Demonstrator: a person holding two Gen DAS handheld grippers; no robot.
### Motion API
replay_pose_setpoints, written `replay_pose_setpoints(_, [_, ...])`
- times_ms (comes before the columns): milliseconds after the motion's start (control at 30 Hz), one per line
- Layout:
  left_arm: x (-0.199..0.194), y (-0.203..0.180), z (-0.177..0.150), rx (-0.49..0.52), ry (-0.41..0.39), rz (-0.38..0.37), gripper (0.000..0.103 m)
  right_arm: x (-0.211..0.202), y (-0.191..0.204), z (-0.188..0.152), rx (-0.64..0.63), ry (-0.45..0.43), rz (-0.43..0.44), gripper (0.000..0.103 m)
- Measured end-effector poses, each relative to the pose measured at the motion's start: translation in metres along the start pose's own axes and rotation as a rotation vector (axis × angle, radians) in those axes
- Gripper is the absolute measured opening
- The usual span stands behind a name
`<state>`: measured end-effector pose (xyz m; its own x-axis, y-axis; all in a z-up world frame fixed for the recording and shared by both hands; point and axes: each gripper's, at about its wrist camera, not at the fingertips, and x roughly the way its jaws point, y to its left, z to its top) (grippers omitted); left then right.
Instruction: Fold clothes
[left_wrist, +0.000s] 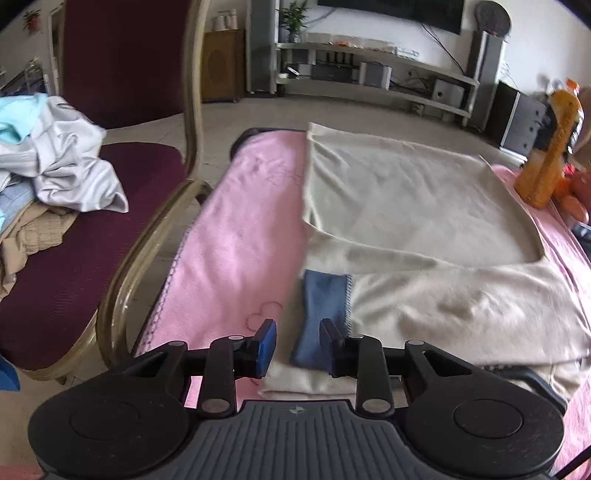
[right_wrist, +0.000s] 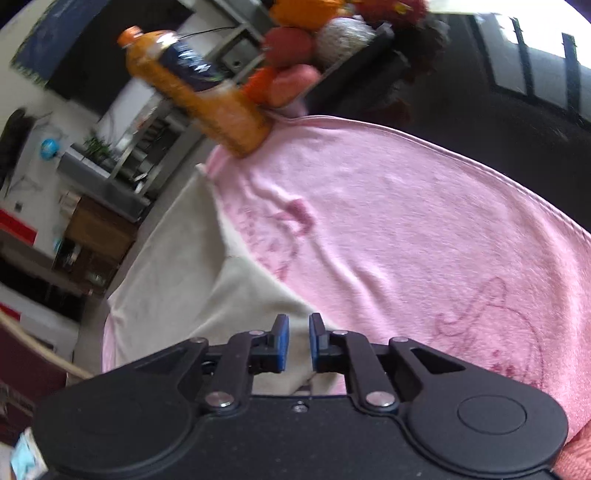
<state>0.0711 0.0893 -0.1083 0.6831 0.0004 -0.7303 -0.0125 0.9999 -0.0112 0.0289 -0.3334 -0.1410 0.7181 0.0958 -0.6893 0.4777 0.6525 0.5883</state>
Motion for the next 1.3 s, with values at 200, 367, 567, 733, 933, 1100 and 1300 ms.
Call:
replay_pose_setpoints(200, [-0.006, -0.003, 0.024, -0.023, 0.02, -0.08, 0.035, -0.023, 0.061, 0.007, -0.19, -0.011, 0.064, 0.014])
replay_pose_setpoints(367, [0.009, 0.004, 0.074, -0.045, 0.031, -0.117, 0.042, -0.029, 0.121, 0.031, -0.338, -0.022, 0.117, 0.025])
replay_pose_setpoints(567, [0.073, 0.014, 0.135, -0.04, 0.04, -0.027, 0.036, 0.015, 0.169, 0.064, -0.438, -0.073, 0.088, 0.029])
replay_pose_setpoints(733, [0.145, 0.022, 0.178, -0.073, 0.054, 0.024, 0.025, 0.087, 0.191, 0.095, -0.478, -0.099, 0.029, 0.025])
replay_pose_setpoints(933, [0.227, 0.026, 0.224, -0.104, 0.076, 0.028, 0.039, 0.18, 0.199, 0.135, -0.485, -0.101, 0.001, 0.026])
replay_pose_setpoints(1100, [0.274, 0.018, 0.253, -0.112, 0.07, 0.015, 0.038, 0.238, 0.196, 0.168, -0.408, -0.095, -0.052, 0.027])
replay_pose_setpoints(1300, [0.307, 0.012, 0.275, -0.105, 0.054, -0.011, 0.03, 0.278, 0.202, 0.183, -0.439, -0.135, -0.09, 0.027])
